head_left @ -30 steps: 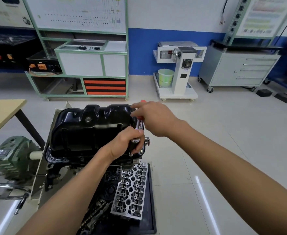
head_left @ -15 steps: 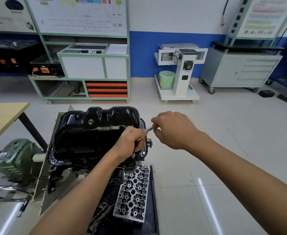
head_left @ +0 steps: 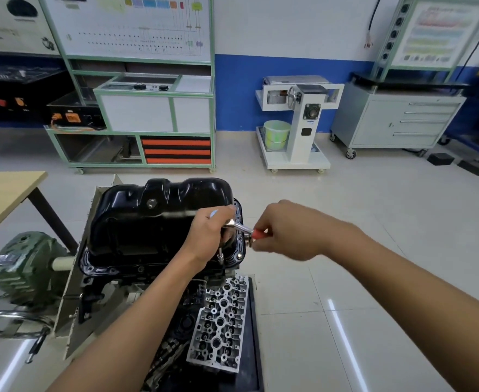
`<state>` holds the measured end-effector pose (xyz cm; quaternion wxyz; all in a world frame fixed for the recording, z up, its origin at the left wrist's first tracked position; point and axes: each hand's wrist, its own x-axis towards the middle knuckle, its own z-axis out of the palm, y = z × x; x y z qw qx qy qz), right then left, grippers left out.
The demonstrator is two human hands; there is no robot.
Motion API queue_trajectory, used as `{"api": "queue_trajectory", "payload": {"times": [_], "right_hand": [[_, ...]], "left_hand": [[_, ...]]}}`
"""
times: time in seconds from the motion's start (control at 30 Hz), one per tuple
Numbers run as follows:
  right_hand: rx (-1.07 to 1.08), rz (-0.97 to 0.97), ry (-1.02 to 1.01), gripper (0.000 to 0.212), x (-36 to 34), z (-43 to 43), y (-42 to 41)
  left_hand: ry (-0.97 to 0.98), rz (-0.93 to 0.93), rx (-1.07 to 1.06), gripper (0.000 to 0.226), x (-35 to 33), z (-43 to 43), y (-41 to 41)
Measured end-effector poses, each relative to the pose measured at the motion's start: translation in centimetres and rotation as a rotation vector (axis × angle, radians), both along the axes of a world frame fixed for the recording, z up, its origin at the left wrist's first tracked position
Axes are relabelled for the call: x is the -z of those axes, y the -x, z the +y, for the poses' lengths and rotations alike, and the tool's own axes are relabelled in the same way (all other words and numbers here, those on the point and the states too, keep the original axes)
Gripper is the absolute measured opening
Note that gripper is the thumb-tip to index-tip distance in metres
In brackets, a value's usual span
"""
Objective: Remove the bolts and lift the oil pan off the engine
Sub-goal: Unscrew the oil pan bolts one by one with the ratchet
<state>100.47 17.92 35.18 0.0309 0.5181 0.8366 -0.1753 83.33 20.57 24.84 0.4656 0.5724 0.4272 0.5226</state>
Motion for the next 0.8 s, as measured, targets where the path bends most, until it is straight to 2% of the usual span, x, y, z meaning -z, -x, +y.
{"api": "queue_trajectory", "payload": {"times": [0.1,0.2,0.33,0.43,0.57,0.8], "right_hand": [[0.004,-0.152,-0.064,0.026,-1.0,1.8,-0.1],[-0.013,-0.260,-0.256,0.018,-0.8,3.4,0.7],[-0.119,-0.185,-0.462,0.027,0.3,4.8,2.5],[-0.252,-0.059,-0.486,0.044,1.6,5.5,3.6],[-0.240,0.057,-0.451,0.048,2.7,5.8,2.8],[-0.077,-0.044,-0.425,0.016,2.0,3.2,-1.4]], "left_hand": [[0.008,0.065,0.141,0.063,-0.2,-0.1,0.4],[0.035,0.133,0.269,0.058,-0.8,0.0,0.9],[0.097,0.161,0.431,0.048,-1.4,0.6,1.5],[0.132,0.142,0.495,0.048,-1.0,0.6,1.1],[0.120,0.113,0.458,0.048,-0.4,0.3,0.7],[0.110,-0.002,0.154,0.065,0.0,0.3,0.4]]}}
